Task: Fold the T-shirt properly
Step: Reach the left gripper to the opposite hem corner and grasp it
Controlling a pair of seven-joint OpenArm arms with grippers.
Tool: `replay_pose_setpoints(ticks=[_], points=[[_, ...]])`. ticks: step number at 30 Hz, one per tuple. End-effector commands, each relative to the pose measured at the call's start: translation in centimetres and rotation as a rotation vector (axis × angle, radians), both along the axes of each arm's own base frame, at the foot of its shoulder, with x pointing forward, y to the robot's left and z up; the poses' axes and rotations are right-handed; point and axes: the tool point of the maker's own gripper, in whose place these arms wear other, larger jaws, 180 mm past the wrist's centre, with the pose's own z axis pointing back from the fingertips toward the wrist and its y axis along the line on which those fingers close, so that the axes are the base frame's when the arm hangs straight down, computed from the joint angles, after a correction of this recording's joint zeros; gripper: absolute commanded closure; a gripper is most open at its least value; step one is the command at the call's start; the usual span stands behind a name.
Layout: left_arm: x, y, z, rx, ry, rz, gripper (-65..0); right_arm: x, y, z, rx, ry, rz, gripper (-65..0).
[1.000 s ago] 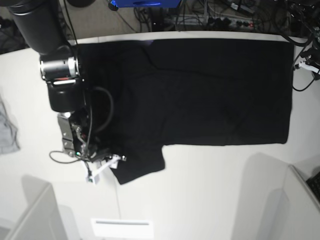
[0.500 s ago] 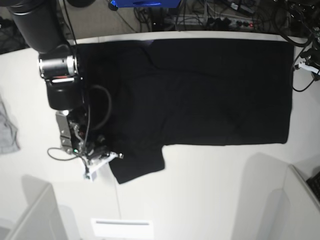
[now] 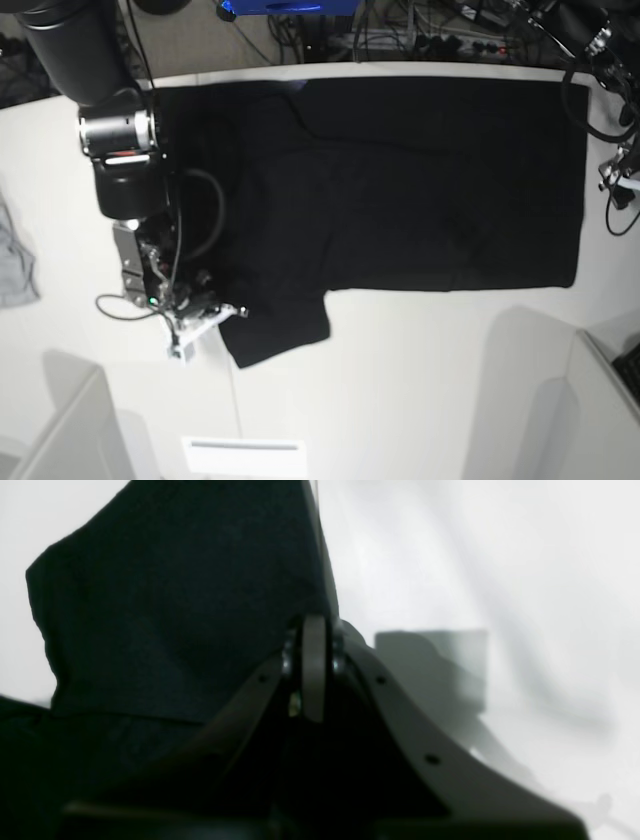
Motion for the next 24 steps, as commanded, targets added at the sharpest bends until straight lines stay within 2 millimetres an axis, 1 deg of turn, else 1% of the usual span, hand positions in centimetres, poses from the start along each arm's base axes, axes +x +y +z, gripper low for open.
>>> replay_pose_setpoints(ticks=[1,6,8,10,13,15,17,22,24], points=[[1.8,0.5,1.5,0.024,-0.038,-0.036,-47.9,1.1,-0.2,1.3,0.0,-0.02,-0.002,0.0],[6.8,0.4,-0.8,-0.087,-0.008,-0.079,-47.9,1.1,-0.2,1.3,0.0,-0.02,-0.002,0.0],[8.9,0.2,-1.1,-0.112,-0.031,-0.094,-47.9,1.2,-0.2,1.4,0.0,-0.021,-0.002,0.0],[11.0,-0.4,-2.1,-0.097,-0.024,-0.134,-47.9,1.2,-0.1,1.5,0.001,-0.023,-0.001,0.0],[13.4,-1.1,-3.6,-0.049,0.011,-0.179,-47.9,1.6,-0.2,2.1,-0.003,-0.042,0.001,0.0],[14.2,-0.6,-3.8,-0.056,-0.003,-0.162,-47.9,1.8,-0.2,2.5,-0.003,-0.053,0.005,0.0],[14.8,-0.7,-4.2,-0.078,-0.011,-0.153,-47.9,1.8,-0.1,2.6,-0.003,-0.055,0.006,0.0],[16.6,-0.7,-4.3,-0.086,-0.043,-0.144,-47.9,1.9,-0.2,2.7,-0.005,-0.056,0.004,0.0],[16.8,-0.5,-4.7,-0.069,-0.016,-0.147,-47.9,1.9,-0.2,2.7,-0.006,-0.057,0.006,0.0]])
